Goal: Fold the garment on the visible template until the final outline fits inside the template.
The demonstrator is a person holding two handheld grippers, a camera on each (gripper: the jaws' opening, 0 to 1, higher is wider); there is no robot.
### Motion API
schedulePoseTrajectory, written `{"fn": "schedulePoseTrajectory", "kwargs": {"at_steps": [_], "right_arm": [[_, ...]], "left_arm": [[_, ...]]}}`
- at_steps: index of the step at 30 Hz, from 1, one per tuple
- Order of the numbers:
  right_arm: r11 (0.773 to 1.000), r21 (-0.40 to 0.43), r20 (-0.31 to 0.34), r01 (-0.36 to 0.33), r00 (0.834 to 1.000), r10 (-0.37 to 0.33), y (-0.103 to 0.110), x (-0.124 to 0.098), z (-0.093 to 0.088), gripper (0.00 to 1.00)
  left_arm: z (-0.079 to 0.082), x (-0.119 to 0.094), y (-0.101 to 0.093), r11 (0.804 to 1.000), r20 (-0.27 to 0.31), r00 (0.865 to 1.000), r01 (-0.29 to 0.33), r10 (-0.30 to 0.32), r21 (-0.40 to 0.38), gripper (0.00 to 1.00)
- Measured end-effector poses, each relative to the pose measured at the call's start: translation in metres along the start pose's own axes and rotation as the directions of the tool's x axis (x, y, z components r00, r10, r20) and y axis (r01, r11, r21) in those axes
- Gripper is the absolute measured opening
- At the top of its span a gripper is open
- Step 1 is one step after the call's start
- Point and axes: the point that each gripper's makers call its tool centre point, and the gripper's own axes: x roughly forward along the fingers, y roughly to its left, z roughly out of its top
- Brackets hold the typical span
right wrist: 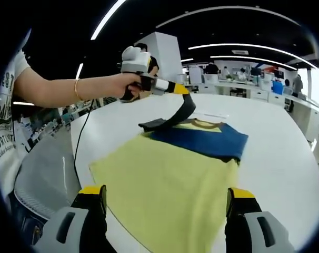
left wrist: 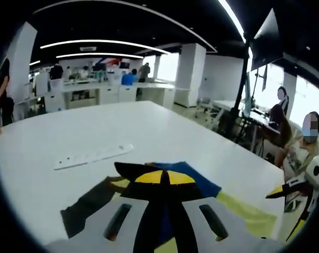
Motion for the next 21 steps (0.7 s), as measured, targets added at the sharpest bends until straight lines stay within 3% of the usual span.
{"fn": "schedulePoseTrajectory", "kwargs": {"at_steps": [21], "right_arm": [[1.000, 0.013, -0.005, 0.020, 1.000, -0.020, -0.007, -0.004, -0.004, 0.94]], "left_arm": [[-0.004, 0.022, -0.031, 0.997, 0.008, 0.997, 0.073, -0.073, -0.031, 0.00]]}}
